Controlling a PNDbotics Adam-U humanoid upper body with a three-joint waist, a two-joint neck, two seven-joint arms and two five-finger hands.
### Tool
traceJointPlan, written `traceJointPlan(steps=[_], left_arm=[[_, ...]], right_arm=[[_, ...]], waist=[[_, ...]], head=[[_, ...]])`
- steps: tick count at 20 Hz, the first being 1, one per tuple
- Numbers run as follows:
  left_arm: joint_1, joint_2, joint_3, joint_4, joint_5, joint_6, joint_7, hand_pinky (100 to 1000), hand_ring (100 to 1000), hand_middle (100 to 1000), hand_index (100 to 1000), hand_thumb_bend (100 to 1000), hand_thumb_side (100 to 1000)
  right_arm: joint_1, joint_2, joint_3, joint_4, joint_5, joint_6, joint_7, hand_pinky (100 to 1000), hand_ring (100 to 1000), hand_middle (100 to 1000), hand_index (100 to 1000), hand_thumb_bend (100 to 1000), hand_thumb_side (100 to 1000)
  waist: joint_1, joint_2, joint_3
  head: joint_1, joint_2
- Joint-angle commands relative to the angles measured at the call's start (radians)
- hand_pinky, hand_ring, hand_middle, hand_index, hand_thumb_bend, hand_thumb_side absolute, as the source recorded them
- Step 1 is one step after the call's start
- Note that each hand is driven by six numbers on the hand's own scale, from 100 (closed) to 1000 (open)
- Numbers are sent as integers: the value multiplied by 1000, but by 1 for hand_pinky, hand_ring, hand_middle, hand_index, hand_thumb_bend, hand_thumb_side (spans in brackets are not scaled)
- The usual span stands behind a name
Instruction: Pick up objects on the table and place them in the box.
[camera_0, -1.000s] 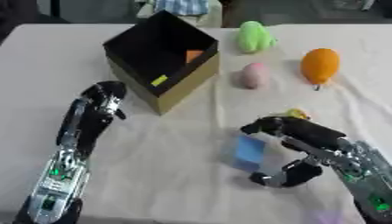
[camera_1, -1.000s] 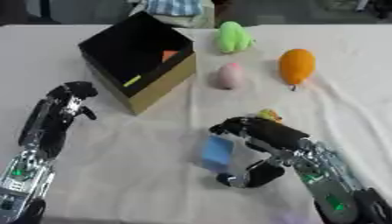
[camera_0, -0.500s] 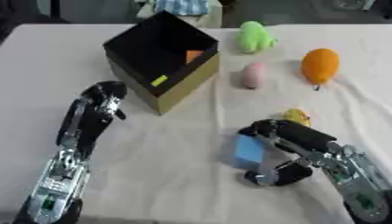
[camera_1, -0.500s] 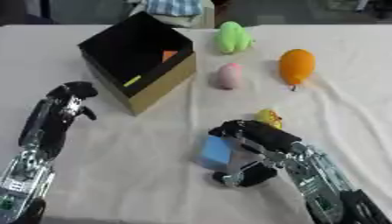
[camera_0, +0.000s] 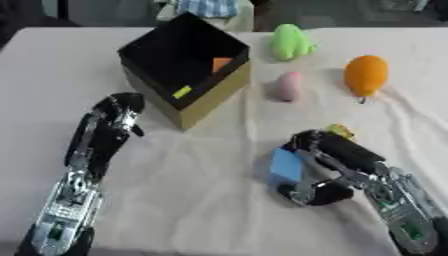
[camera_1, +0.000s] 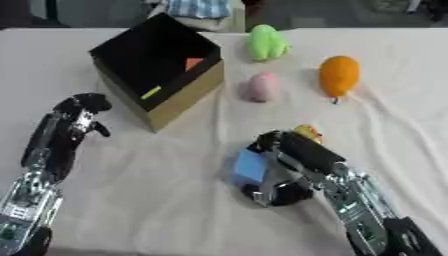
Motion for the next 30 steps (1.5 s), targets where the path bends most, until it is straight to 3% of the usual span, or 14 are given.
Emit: traceJointPlan(steps=[1, 11, 16, 21, 24, 30], left_arm=[[-6, 10, 0, -14, -1, -3, 0, 423, 747, 617, 703, 404, 609], [0, 11, -1, -12, -1, -2, 0, 424, 747, 617, 703, 403, 609], [4, 13, -7, -11, 0, -3, -6, 424, 747, 616, 703, 402, 609], [2, 14, -5, -12, 0, -4, -6, 424, 747, 616, 703, 400, 609], [-2, 13, -22, -11, 3, -4, -19, 424, 747, 616, 703, 400, 609], [-17, 14, -49, -10, 9, -5, -47, 424, 747, 615, 702, 398, 610]], right_arm=[[-14, -13, -12, -22, -16, 5, -41, 718, 666, 552, 680, 313, 386], [-54, -64, -21, -143, -143, 41, -27, 722, 668, 557, 687, 289, 369], [-164, -161, -28, -203, -197, 61, -11, 721, 667, 562, 694, 284, 361], [-284, -177, -23, -140, -258, 93, 32, 725, 672, 575, 710, 276, 368], [-353, -174, -33, -74, -288, 128, 71, 729, 674, 577, 713, 269, 367], [-509, -74, -71, 82, -250, 149, 129, 733, 678, 584, 722, 254, 354]], waist=[[-14, -30, -2], [-18, -39, -3], [-21, -46, 7], [-20, -42, 7], [-23, -45, 52], [-30, -36, 125]], head=[[0, 1], [1, 6], [-14, 6], [-18, -2], [-56, -12], [-120, -38]])
